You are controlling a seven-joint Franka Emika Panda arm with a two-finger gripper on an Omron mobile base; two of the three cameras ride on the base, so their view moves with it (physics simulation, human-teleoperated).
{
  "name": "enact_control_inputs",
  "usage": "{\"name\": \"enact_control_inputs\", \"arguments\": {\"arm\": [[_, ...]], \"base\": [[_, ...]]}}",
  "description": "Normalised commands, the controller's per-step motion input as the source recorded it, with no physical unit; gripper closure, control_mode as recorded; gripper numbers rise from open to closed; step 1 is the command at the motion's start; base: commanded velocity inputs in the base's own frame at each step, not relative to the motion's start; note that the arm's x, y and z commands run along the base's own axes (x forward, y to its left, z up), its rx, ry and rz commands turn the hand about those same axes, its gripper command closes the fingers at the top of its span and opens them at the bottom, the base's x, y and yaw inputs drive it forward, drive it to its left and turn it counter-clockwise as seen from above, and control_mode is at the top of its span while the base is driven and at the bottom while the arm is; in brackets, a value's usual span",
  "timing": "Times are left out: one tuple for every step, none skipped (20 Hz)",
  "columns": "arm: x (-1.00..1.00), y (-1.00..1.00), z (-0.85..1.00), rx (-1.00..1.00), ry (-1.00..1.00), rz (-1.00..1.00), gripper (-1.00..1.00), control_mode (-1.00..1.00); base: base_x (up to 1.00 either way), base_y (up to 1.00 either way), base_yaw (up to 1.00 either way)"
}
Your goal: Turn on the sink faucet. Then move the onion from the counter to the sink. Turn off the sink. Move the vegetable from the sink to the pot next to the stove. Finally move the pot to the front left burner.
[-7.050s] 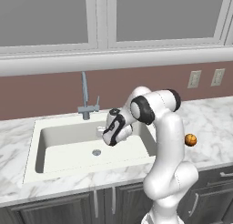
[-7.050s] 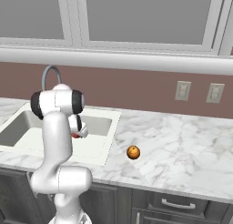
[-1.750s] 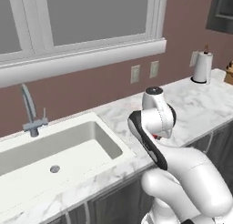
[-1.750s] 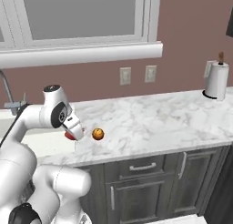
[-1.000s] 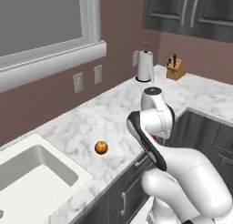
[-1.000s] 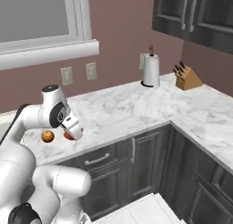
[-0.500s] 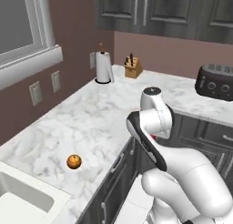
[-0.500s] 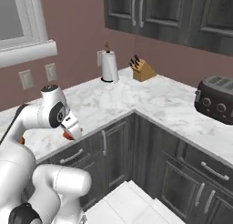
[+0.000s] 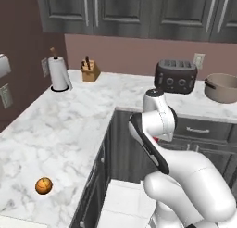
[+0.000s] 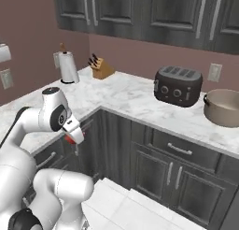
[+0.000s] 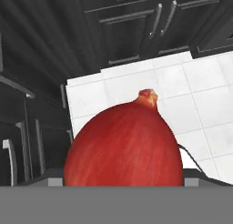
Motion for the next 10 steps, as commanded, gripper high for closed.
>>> {"name": "enact_control_inputs", "arguments": {"arm": [[0.00, 0.00, 0.00, 0.00, 0.00, 0.00, 1.00, 1.00], [0.00, 0.00, 0.00, 0.00, 0.00, 0.00, 1.00, 1.00], [0.00, 0.00, 0.00, 0.00, 0.00, 0.00, 1.00, 1.00], [0.00, 0.00, 0.00, 0.00, 0.00, 0.00, 1.00, 1.00], [0.00, 0.00, 0.00, 0.00, 0.00, 0.00, 1.00, 1.00], [0.00, 0.00, 0.00, 0.00, 0.00, 0.00, 1.00, 1.00], [0.00, 0.00, 0.00, 0.00, 0.00, 0.00, 1.00, 1.00], [0.00, 0.00, 0.00, 0.00, 0.00, 0.00, 1.00, 1.00], [0.00, 0.00, 0.00, 0.00, 0.00, 0.00, 1.00, 1.00], [0.00, 0.00, 0.00, 0.00, 0.00, 0.00, 1.00, 1.00]], "base": [[-0.21, -0.11, -0.47], [-0.22, -0.13, -0.48], [-0.24, -0.31, -0.47], [-0.24, -0.48, -0.45], [-0.24, -0.49, -0.44], [-0.15, -0.34, -0.44], [-0.12, -0.29, -0.43], [-0.07, -0.32, -0.41], [-0.02, -0.44, -0.38], [0.00, -0.67, -0.31]]}}
